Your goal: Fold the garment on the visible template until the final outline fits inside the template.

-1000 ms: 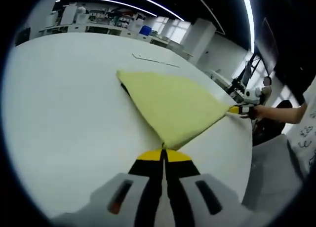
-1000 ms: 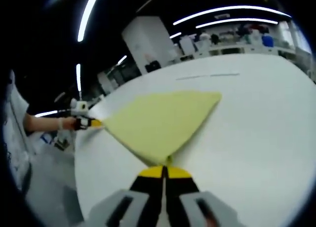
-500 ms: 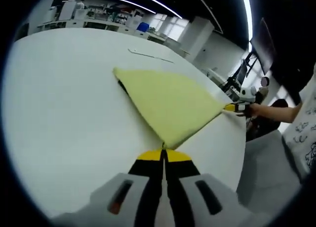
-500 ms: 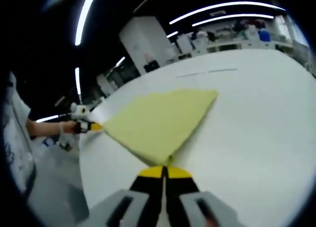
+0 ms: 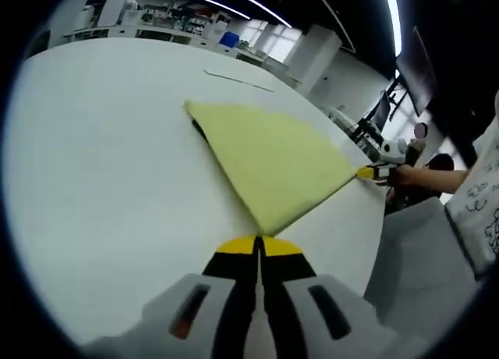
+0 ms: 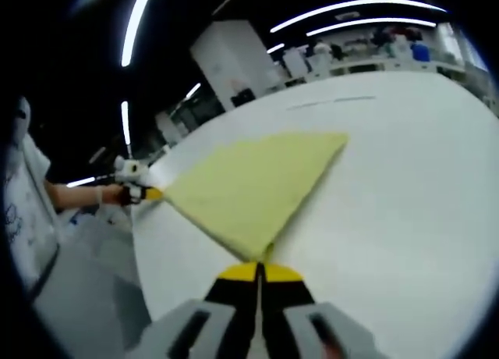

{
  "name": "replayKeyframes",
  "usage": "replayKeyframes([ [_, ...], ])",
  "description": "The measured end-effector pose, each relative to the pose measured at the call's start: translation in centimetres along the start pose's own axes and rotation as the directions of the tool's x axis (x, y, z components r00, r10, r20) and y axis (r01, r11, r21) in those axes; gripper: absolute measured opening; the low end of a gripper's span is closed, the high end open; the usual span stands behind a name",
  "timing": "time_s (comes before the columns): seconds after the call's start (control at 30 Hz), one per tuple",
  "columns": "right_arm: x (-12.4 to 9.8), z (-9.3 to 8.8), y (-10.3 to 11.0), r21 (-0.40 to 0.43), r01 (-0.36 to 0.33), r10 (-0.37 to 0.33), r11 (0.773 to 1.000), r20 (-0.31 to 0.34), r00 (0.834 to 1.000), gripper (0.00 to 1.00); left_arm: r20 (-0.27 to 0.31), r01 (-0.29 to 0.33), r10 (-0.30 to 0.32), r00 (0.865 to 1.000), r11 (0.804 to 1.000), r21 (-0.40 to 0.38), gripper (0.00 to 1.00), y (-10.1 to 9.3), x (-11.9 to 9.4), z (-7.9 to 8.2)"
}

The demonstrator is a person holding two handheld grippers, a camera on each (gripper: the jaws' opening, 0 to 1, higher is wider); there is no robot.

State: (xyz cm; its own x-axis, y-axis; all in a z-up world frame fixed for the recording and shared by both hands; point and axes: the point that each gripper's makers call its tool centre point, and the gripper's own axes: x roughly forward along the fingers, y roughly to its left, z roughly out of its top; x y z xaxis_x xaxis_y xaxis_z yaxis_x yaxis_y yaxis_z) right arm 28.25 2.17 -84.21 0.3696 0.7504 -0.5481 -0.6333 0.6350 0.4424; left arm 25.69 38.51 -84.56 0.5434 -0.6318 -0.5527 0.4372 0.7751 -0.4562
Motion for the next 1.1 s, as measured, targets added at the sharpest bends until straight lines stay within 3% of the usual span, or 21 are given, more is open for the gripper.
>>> replayKeyframes([
  [0.17,-0.8,1.2,0.5,-0.024,0.007,-0.006,1.000,0.033,0.999,0.00,0.024,-0.017,0.017,1.000,1.000,0.008,0.00,0.0,-0.5,0.6],
  [0.27,-1.7,2.4,0.5,-0.038,0.018,-0.016,0.999,0.070,0.997,0.12,0.068,-0.026,0.025,0.997,1.000,0.011,0.10,-0.5,-1.4,1.9],
  [0.37,-2.6,3.5,0.8,-0.067,0.044,-0.036,0.997,0.110,0.993,0.25,0.101,-0.035,0.032,0.994,0.999,0.034,0.26,-1.6,-2.2,3.0],
  [0.43,-3.0,4.0,1.0,-0.097,0.064,-0.051,0.993,0.128,0.990,0.38,0.124,-0.048,0.040,0.991,0.997,0.063,0.41,-2.2,-2.6,3.7],
  [0.57,-3.5,4.5,1.6,-0.130,0.104,-0.085,0.986,0.148,0.985,0.70,0.136,-0.106,0.090,0.987,0.988,0.111,0.83,-3.0,-2.9,4.0],
  [0.63,-3.5,4.5,1.7,-0.162,0.136,-0.112,0.977,0.151,0.982,0.91,0.147,-0.154,0.136,0.980,0.981,0.121,0.99,-2.8,-3.0,3.9],
  [0.67,-3.5,4.4,1.8,-0.160,0.146,-0.123,0.976,0.150,0.981,1.00,0.139,-0.170,0.151,0.979,0.977,0.132,0.99,-2.7,-3.4,3.6],
  [0.77,-3.3,3.6,2.3,-0.183,0.173,-0.149,0.968,0.135,0.980,0.99,0.201,-0.219,0.192,0.961,0.968,0.126,0.99,-3.1,-3.7,3.6],
  [0.87,-3.1,3.5,3.0,-0.170,0.174,-0.148,0.970,0.154,0.977,0.99,0.185,-0.231,0.211,0.960,0.968,0.095,0.99,-3.7,-3.3,2.4],
  [1.0,-3.0,3.1,4.2,-0.131,0.162,-0.136,0.978,0.186,0.973,0.99,0.208,-0.266,0.234,0.950,0.954,0.141,0.99,-4.8,-3.3,2.6],
  [1.03,-2.8,2.9,4.4,-0.134,0.163,-0.137,0.978,0.180,0.974,0.99,0.189,-0.259,0.228,0.955,0.953,0.157,0.99,-4.6,-3.4,2.4],
  [1.1,-2.7,2.9,4.6,-0.146,0.171,-0.143,0.974,0.188,0.972,0.99,0.196,-0.297,0.261,0.945,0.937,0.185,0.99,-3.8,-3.7,2.6],
])
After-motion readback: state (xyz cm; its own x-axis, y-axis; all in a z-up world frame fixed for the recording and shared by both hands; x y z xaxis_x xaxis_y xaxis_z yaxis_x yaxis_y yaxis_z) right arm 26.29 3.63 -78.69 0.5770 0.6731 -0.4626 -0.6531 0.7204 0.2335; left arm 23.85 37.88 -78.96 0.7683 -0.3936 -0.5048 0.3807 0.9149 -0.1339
